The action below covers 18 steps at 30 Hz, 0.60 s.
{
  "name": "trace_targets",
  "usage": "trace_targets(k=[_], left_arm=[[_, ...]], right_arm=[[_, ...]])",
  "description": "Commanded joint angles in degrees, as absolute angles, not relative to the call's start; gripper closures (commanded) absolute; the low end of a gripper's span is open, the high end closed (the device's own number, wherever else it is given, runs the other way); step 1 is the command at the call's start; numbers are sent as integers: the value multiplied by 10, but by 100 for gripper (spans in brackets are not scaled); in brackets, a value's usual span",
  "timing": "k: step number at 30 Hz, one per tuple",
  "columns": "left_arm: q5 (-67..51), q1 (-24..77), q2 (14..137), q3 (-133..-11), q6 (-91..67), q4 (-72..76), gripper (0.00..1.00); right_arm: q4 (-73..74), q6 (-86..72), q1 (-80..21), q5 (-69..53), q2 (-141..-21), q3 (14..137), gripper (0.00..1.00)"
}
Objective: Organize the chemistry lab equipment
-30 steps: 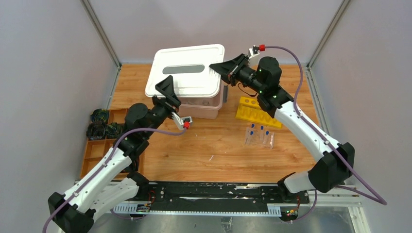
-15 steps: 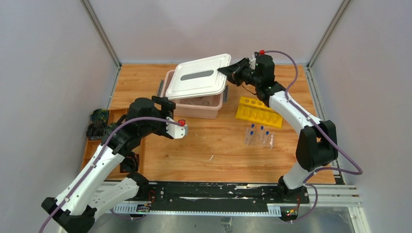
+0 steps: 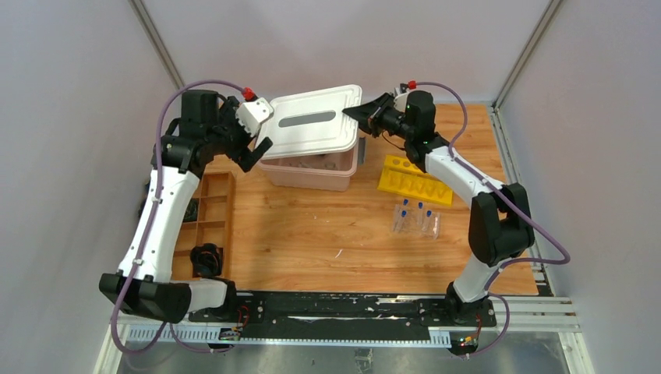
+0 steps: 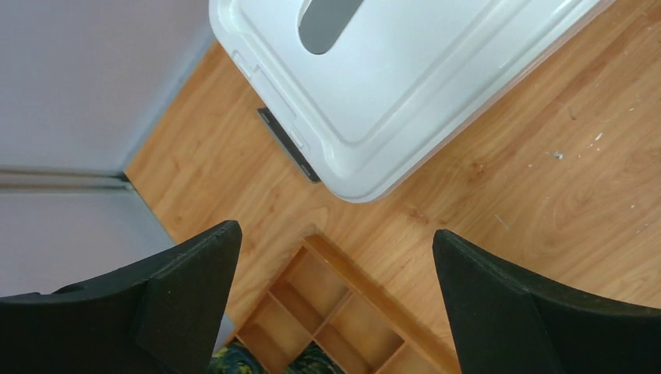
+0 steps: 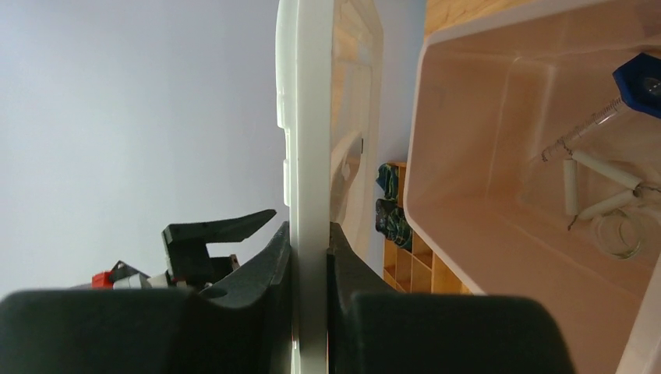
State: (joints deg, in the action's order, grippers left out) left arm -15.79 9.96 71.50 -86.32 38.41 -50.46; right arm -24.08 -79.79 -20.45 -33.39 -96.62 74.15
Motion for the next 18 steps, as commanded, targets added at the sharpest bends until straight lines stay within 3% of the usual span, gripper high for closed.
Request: trace_targets(k=[1, 18], left_arm=[[-186, 66, 751, -887, 297, -521, 1], [-141, 43, 830, -795, 260, -380, 12]], right_arm=[[-296, -816, -199, -360, -985, 735, 96], [-295, -762, -195, -377, -1035, 710, 89]])
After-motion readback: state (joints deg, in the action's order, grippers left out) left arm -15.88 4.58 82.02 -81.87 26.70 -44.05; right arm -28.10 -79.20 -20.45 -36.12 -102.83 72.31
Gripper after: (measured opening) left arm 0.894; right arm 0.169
